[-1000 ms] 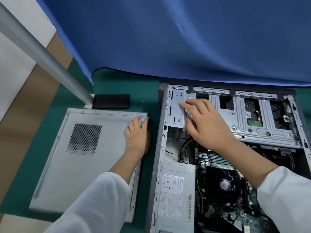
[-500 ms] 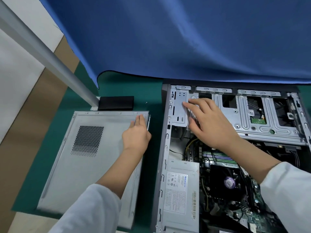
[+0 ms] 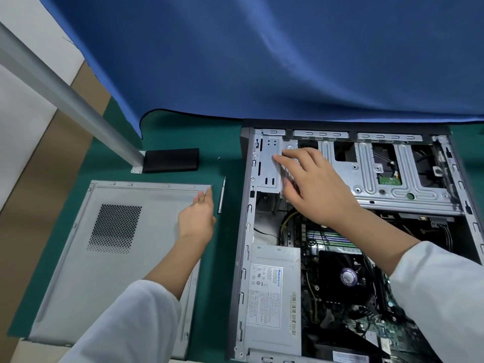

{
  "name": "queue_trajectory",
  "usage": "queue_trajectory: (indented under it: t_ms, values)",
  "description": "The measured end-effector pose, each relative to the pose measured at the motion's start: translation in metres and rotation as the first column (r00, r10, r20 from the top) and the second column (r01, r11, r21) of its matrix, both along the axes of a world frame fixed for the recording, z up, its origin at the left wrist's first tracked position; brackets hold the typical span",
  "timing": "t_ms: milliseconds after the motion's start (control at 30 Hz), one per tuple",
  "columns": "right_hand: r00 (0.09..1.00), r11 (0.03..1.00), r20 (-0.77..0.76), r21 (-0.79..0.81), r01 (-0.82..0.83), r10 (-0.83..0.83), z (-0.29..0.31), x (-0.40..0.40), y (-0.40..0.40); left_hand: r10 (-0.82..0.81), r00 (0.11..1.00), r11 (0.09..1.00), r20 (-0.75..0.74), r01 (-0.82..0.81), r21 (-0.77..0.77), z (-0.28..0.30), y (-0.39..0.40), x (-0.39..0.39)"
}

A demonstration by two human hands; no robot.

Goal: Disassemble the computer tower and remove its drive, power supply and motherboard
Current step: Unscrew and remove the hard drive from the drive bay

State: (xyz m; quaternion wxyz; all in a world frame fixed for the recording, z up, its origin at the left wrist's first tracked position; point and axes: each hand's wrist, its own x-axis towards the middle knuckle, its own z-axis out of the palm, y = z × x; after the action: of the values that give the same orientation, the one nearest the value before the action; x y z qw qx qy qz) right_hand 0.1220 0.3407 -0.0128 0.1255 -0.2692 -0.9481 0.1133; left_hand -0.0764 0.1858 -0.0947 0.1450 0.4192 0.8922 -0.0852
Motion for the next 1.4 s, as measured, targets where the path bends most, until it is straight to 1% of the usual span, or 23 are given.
queue_trajectory:
  t_ms: [200, 533, 800, 933, 1000, 1067, 1233, 1333, 1400]
  values:
    - [1.0, 1.0, -0.004, 0.007, -0.001, 0.001, 0.0, 0.0, 0.0, -0.061, 0.998, 0.998, 0.024, 0.061, -0.023, 0.003, 0.019, -0.003]
    - [1.0, 1.0, -0.012, 0.004, 0.001, -0.001, 0.002, 0.0, 0.0, -0.116, 0.993, 0.992, -0.006, 0.116, 0.046, -0.002, 0.02, 0.008]
    - [1.0, 1.0, -0.015, 0.002, -0.007, 0.007, 0.001, 0.0, 0.0, 0.012, 0.999, 0.996, 0.052, -0.017, 0.089, 0.001, 0.023, 0.015]
    - [1.0, 1.0, -0.02, -0.003, -0.008, 0.008, 0.001, 0.0, 0.0, 0.123, 0.986, 0.987, 0.111, -0.132, 0.086, 0.01, 0.03, 0.017]
    - [1.0, 1.0, -0.023, -0.005, -0.009, 0.009, 0.001, 0.0, 0.0, 0.111, 0.988, 0.992, 0.105, -0.116, 0.044, 0.012, 0.032, 0.02]
    - [1.0, 1.0, -0.02, -0.005, -0.009, 0.009, 0.001, 0.0, 0.0, 0.113, 0.989, 0.993, 0.101, -0.117, 0.035, 0.012, 0.033, 0.022]
    - [1.0, 1.0, -0.025, 0.001, -0.006, 0.006, 0.0, 0.0, 0.0, 0.22, 0.964, 0.968, 0.148, -0.235, 0.093, 0.014, 0.042, 0.023]
    - [1.0, 1.0, -0.028, -0.002, -0.009, 0.009, 0.0, 0.0, 0.0, 0.245, 0.957, 0.962, 0.158, -0.26, 0.08, 0.014, 0.044, 0.025]
    - [1.0, 1.0, -0.029, -0.004, -0.011, 0.011, 0.0, 0.0, 0.0, 0.274, 0.939, 0.952, 0.209, -0.295, 0.078, 0.015, 0.044, 0.027]
